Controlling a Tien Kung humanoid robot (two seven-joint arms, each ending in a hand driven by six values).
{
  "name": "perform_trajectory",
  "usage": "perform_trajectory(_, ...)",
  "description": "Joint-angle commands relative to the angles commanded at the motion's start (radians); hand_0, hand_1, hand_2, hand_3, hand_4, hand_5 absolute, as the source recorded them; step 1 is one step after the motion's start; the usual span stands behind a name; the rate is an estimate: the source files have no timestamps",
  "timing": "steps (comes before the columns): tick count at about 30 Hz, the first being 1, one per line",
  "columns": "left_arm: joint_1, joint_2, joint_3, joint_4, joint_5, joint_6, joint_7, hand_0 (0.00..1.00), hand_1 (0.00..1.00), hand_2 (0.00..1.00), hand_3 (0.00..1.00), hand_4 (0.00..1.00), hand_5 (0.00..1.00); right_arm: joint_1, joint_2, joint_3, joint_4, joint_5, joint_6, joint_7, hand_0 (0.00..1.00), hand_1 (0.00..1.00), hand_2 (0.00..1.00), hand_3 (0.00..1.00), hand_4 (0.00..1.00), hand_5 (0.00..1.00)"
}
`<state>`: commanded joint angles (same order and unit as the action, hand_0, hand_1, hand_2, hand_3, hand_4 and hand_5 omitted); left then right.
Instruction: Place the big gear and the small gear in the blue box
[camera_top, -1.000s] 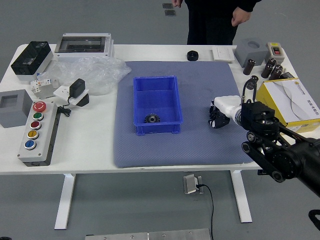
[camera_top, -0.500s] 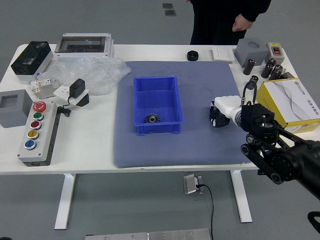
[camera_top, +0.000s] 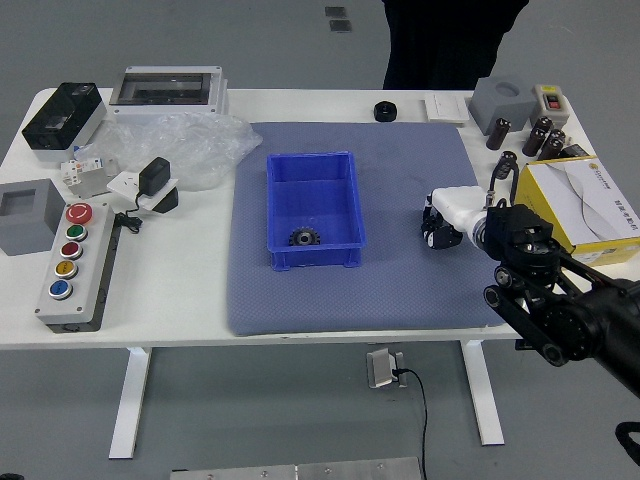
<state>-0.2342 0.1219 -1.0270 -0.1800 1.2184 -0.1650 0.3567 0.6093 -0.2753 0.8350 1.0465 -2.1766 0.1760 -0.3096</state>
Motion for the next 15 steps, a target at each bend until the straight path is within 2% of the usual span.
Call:
perform_trajectory(8, 0.001, 0.004, 0.000, 0.000, -0.004, 0.002, -0.001, 0.823, 0.785, 0.780, 0.757, 0.662, 0.380, 0.025, -0.017, 0.032, 0.049, -0.007, 0.002, -0.008, 0.577, 0.479, 0.483, 0.525, 0.481, 0.169)
perform_trajectory(15, 0.003, 0.008, 0.001, 0.000, -0.009, 0.002, -0.001, 0.824, 0.785, 0.779, 0.756, 0.662, 0.380, 0.076, -0.022, 0.045, 0.153, -0.025, 0.016, -0.023, 0.591, 0.483, 0.487, 0.531, 0.471, 0.156)
